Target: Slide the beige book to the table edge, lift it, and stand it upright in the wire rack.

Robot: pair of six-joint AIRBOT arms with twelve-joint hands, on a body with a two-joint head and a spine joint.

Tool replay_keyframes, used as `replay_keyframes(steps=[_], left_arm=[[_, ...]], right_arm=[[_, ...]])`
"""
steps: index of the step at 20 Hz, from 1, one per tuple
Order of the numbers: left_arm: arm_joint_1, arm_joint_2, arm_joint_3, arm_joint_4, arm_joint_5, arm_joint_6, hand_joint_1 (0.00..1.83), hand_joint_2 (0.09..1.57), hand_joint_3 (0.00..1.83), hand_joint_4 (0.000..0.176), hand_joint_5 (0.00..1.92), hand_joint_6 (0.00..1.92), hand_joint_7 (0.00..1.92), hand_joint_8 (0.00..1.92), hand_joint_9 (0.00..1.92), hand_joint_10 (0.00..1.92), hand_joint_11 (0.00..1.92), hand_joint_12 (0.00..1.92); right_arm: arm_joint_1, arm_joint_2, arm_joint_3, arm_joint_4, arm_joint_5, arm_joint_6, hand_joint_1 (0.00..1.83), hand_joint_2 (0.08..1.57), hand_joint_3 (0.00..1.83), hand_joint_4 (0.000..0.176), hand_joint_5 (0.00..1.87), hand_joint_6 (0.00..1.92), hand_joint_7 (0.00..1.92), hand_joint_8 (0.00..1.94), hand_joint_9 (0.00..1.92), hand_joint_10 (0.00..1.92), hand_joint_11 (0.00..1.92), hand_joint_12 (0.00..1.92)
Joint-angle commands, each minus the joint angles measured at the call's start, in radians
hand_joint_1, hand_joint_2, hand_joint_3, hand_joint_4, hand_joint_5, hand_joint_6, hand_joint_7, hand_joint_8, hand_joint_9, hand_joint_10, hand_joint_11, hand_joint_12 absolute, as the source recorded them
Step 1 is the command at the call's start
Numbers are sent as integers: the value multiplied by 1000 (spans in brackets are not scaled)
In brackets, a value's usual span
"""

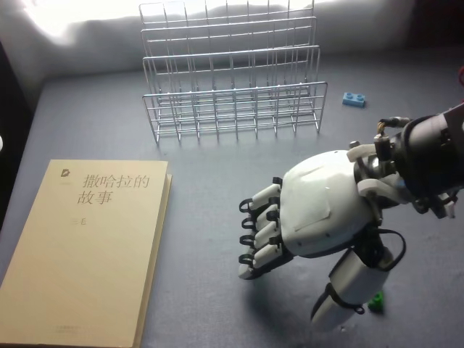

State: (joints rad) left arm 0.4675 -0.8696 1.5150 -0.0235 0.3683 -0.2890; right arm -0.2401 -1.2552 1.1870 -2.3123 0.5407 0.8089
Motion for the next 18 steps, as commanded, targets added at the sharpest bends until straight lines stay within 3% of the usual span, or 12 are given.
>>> replay_keyframes(steps=[1, 8, 14, 18], left_arm=[[-6, 16, 0, 7, -65, -8, 747, 1104, 3, 0, 131, 2, 137, 2, 143, 2, 0, 410], [-9, 16, 0, 7, -69, -8, 801, 1083, 0, 0, 150, 5, 156, 3, 163, 3, 0, 472], [-4, 15, -1, 8, -98, 0, 735, 1118, 9, 0, 114, 1, 121, 1, 120, 1, 0, 346], [-1, 15, -2, 8, -124, 2, 791, 1091, 0, 0, 159, 7, 169, 7, 166, 11, 0, 463]], right_arm=[[5, -4, 5, 34, -31, 4, 79, 1106, 0, 0, 233, 5, 265, 5, 284, 7, 0, 747], [3, -65, 72, 33, -41, -16, 58, 1112, 2, 0, 240, 0, 269, 3, 280, 2, 0, 762], [3, -109, 110, 31, -84, -24, 82, 1112, 0, 0, 234, 2, 255, 1, 264, 1, 0, 711], [4, -130, 113, 32, -144, 5, 78, 1108, 1, 0, 240, 2, 270, 2, 285, 6, 0, 761]])
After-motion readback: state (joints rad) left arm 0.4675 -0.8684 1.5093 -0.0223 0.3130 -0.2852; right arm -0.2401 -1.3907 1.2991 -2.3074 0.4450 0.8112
